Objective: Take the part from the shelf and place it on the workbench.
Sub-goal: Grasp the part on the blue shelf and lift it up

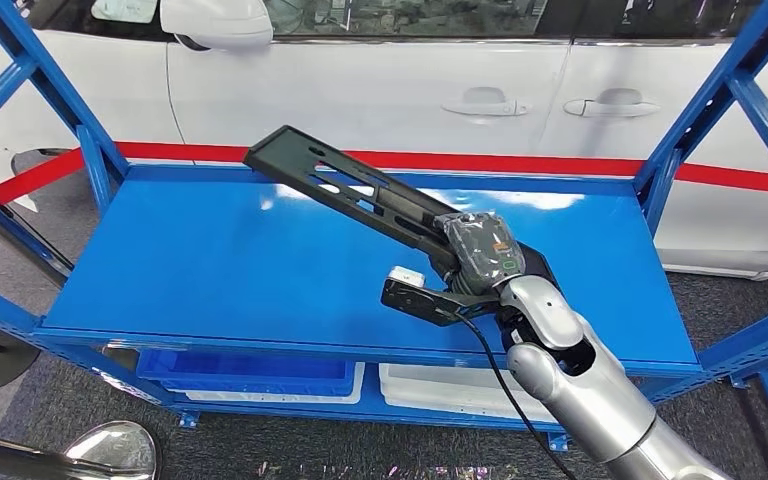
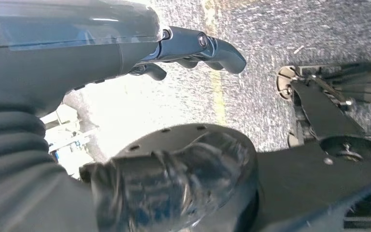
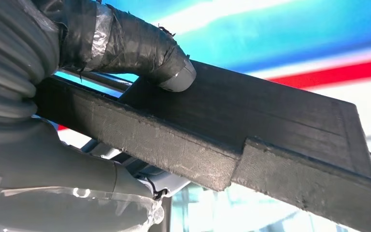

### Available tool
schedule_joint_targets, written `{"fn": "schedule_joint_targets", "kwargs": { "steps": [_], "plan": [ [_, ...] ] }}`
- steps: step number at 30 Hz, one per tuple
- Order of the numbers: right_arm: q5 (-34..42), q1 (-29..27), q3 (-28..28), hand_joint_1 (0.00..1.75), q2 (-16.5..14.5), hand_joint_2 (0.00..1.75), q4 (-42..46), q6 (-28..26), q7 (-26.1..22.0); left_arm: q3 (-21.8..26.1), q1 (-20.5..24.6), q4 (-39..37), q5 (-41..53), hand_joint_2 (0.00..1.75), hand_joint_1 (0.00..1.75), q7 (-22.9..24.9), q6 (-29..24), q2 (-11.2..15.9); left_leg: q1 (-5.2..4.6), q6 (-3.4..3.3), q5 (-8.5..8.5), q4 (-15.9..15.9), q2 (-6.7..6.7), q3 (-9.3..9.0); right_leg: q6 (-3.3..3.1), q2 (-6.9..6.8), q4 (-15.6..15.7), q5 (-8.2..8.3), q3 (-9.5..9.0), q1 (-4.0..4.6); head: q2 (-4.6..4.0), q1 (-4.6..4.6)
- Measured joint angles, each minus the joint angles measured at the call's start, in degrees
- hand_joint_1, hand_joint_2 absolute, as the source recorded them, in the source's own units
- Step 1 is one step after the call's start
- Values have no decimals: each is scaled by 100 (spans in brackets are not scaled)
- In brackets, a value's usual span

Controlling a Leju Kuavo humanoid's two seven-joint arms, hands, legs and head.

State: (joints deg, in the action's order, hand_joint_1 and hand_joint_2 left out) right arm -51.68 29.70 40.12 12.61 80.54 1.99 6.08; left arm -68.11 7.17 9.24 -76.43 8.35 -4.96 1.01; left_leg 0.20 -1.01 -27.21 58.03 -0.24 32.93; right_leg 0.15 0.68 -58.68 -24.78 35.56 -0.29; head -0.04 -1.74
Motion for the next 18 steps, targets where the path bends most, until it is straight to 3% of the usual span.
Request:
{"fn": "schedule_joint_targets", "kwargs": {
  "steps": [3,5,8,10,11,13,14,15,18],
  "plan": [
    [-246,-66,-135,175,42,175,489,-144,-29,1,0,-13,0,175,0,19,7,11,4,-76,68,-85,-1,-48,36,-4,71,45,-37,-24,0,-6],
    [-515,-140,-241,175,77,175,893,-219,-39,1,2,-15,38,175,0,48,8,6,45,-114,190,-295,24,-156,76,-5,-13,-76,-23,-13,0,7],
    [-829,-244,-367,175,126,175,1470,-196,-71,1,3,-15,73,175,0,79,2,-4,85,-115,248,-396,67,-203,155,-10,-890,-609,309,-50,0,48],
    [-904,-331,-405,175,151,175,1780,-131,-77,0,3,-15,78,175,0,88,-3,-8,121,-93,235,-353,78,-179,236,-17,-1326,-725,455,-118,0,49],
    [-916,-363,-412,175,161,175,1897,-110,-78,0,5,-16,79,175,0,90,-4,-8,153,-64,219,-310,79,-154,290,-28,-1248,-629,388,-163,0,48],
    [-930,-392,-426,175,186,175,2094,-92,-79,0,9,-18,79,175,0,90,-5,-5,225,40,157,-153,73,-74,422,-58,-618,-362,23,-257,0,52],
    [-957,-396,-434,175,197,175,2182,-81,-81,0,12,-23,79,175,0,90,-5,4,239,108,120,-59,65,-11,453,-44,-371,-270,-130,-271,0,68],
    [-1009,-397,-441,175,206,175,2273,-58,-83,0,12,-28,78,175,0,92,-5,9,235,170,89,28,53,34,441,-24,-232,-252,-208,-278,0,76],
    [-1305,-388,-433,175,236,175,2545,88,-78,-1,11,-37,70,175,0,102,-4,14,220,297,95,142,20,127,218,29,-311,-279,-110,-262,1,58]
  ]
}}
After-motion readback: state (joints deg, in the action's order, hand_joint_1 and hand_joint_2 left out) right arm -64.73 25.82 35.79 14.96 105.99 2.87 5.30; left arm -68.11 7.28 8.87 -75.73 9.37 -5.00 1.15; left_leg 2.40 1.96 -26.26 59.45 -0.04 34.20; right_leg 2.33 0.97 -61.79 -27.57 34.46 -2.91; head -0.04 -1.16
